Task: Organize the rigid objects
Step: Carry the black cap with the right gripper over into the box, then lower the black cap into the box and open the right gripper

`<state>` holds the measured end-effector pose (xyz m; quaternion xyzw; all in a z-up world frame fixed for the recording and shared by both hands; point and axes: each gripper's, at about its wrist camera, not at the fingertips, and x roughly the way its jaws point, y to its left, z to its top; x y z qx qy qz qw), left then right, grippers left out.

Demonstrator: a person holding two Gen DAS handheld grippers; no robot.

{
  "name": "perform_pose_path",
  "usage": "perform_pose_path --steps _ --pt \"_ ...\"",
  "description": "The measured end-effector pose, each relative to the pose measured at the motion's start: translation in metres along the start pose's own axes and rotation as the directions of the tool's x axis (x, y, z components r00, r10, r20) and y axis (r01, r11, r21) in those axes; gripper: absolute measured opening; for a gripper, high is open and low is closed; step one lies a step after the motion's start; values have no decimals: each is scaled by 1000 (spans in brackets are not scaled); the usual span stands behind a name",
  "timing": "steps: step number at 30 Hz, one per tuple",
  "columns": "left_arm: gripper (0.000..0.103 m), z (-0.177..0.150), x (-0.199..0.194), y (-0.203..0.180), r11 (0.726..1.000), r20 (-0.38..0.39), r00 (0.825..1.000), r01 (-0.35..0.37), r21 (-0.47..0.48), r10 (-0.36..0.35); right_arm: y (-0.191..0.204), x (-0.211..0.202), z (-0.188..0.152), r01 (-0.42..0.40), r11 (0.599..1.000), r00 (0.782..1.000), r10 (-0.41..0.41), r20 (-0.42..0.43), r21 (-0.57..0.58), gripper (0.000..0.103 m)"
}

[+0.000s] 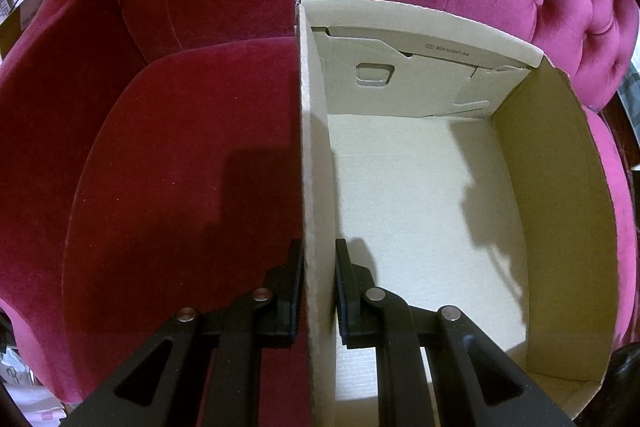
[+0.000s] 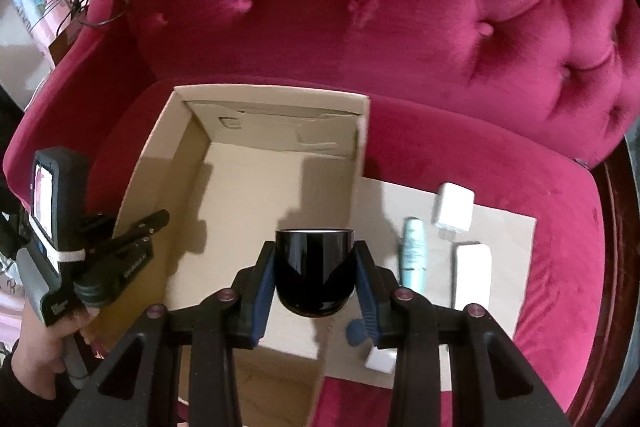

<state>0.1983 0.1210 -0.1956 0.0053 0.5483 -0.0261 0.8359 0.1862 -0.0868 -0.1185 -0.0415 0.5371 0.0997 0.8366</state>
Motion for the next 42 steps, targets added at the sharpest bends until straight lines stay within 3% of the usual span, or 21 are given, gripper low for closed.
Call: perform_pose_path --steps 10,28,36,38,40,42 --pt "15 0 0 2 1000 1 1000 8 10 -8 35 40 8 -22 999 999 21 -39 -40 40" --pt "15 0 -1 2 1000 0 1000 3 10 -3 55 117 7 -56 998 985 57 -165 12 40" --pt "15 1 -3 3 1000 -1 1000 4 8 -4 55 127 4 -56 998 981 57 -186 11 40" --pt "15 1 -3 3 1000 -1 1000 3 9 -3 55 128 5 -45 999 982 44 -186 2 43" --pt "15 1 -2 3 1000 -1 1000 3 8 -3 56 130 7 -41 999 983 41 -180 3 54" --pt "15 0 -2 2 1000 -1 1000 1 9 -1 55 127 8 -39 999 985 39 -169 4 55"
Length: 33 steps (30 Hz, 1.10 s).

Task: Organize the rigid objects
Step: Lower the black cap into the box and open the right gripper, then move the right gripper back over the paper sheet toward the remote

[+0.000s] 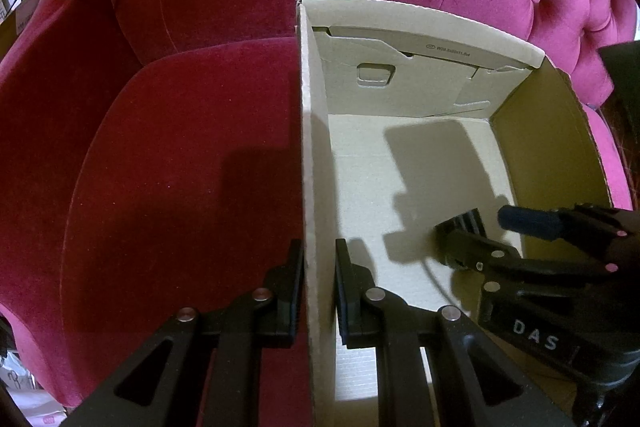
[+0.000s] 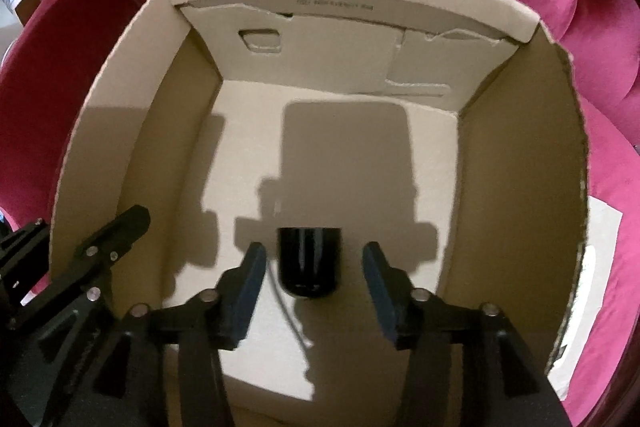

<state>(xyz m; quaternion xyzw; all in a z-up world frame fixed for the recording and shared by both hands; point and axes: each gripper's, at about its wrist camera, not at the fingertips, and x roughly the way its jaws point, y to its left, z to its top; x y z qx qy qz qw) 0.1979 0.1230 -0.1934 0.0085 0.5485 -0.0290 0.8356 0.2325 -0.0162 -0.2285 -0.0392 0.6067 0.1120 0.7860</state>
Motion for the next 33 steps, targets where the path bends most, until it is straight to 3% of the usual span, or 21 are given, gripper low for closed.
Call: perform_pose_path --steps 23,29,33 --pt "15 -1 1 -3 1000 1 1000 0 -1 0 -5 -57 -5 32 999 997 -31 76 -7 58" --pt "15 -1 1 -3 1000 1 1000 0 -2 0 -17 -80 -6 45 999 993 -45 108 3 68" --pt "15 -1 1 -3 1000 1 1000 0 -1 0 -26 -92 -6 40 999 990 -43 131 23 80"
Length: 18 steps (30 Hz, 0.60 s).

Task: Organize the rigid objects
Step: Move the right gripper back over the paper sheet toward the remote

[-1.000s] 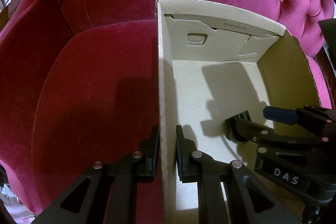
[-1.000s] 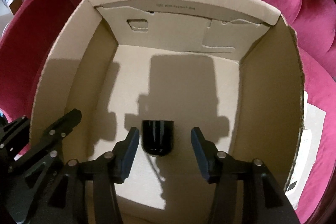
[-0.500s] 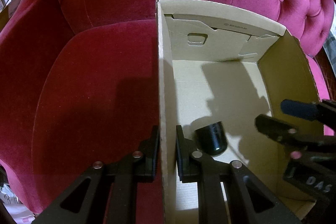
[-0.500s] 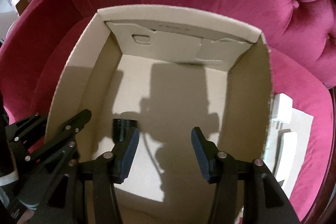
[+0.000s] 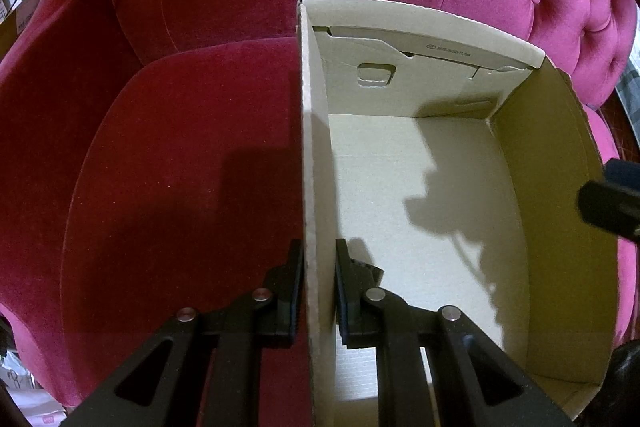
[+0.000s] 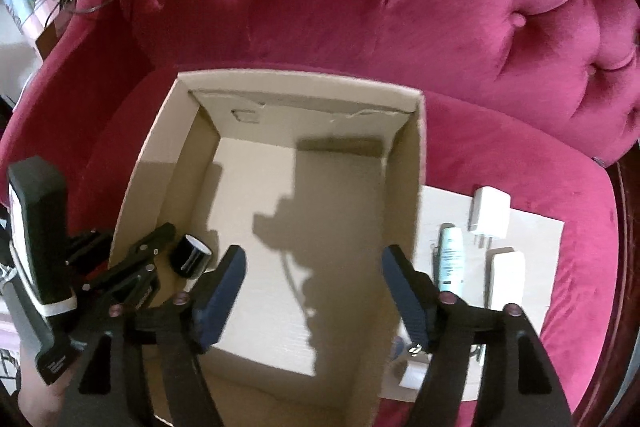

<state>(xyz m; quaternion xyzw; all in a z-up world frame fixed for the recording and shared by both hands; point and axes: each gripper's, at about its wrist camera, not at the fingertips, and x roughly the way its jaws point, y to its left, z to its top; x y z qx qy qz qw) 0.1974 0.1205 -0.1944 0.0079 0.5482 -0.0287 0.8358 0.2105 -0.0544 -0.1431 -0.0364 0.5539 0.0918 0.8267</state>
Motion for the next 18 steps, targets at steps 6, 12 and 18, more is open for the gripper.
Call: perform_pose_path --steps 6,12,18 --pt "15 0 0 0 1000 0 1000 0 0 0 -23 -25 -2 4 1000 999 -5 38 27 102" --pt "15 0 0 0 1000 0 1000 0 1 0 -51 -42 -6 53 998 996 -55 76 27 103" --pt "15 0 0 0 1000 0 1000 -1 1 1 -84 -48 -14 122 992 989 -124 83 26 103"
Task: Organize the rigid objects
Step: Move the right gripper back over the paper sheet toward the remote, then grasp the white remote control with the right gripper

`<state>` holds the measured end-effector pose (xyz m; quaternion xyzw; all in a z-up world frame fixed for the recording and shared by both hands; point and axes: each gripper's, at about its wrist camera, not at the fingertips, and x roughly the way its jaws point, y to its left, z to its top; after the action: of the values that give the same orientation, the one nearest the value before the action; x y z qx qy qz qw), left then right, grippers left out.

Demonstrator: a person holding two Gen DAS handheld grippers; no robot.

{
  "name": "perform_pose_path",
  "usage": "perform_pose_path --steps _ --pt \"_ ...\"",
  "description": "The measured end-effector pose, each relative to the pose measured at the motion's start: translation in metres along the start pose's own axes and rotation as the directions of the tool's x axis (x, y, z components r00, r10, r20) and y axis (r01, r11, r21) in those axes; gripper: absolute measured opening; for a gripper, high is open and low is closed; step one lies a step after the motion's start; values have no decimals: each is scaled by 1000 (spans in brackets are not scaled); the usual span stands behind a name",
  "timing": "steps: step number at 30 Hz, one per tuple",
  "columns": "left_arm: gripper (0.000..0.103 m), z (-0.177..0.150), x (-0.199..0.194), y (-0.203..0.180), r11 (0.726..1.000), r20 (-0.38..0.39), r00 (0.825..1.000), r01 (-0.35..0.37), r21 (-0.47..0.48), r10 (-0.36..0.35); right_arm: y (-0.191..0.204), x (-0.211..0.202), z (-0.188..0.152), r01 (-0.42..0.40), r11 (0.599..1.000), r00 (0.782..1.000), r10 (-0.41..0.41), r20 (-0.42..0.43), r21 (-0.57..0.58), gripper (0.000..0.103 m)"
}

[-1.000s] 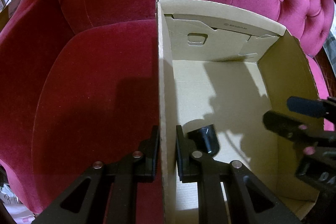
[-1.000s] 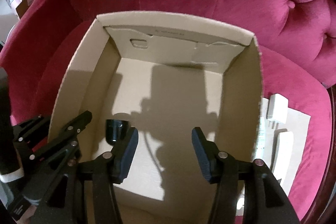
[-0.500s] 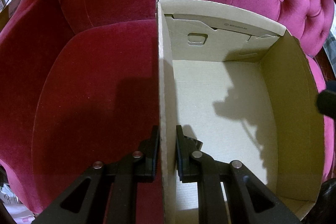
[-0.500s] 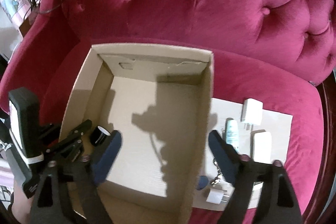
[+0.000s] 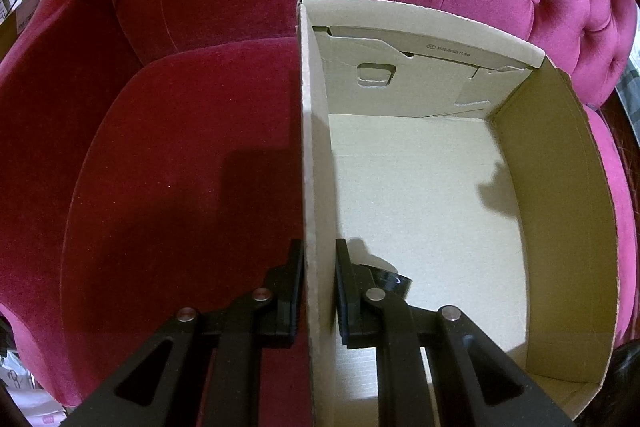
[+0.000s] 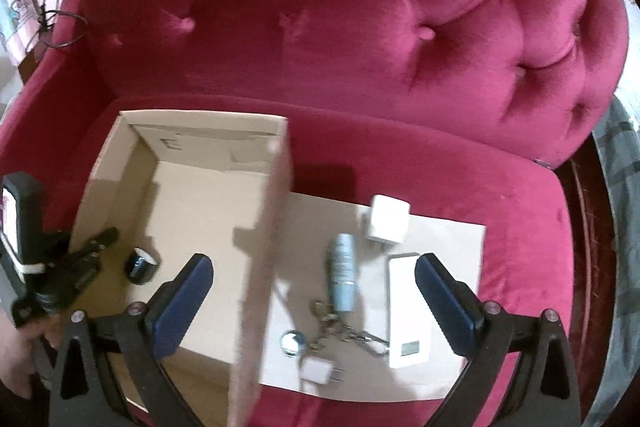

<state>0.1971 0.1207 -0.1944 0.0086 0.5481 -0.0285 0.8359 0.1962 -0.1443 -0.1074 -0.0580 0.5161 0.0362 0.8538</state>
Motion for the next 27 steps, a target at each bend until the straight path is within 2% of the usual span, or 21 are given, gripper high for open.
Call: perform_pose_path --steps 10,27 --pt "15 0 0 0 1000 0 1000 0 0 0 -45 21 -23 39 998 999 -38 -26 44 103" --pt "15 0 0 0 1000 0 1000 -4 2 4 -101 100 -52 91 989 993 -81 -83 120 103"
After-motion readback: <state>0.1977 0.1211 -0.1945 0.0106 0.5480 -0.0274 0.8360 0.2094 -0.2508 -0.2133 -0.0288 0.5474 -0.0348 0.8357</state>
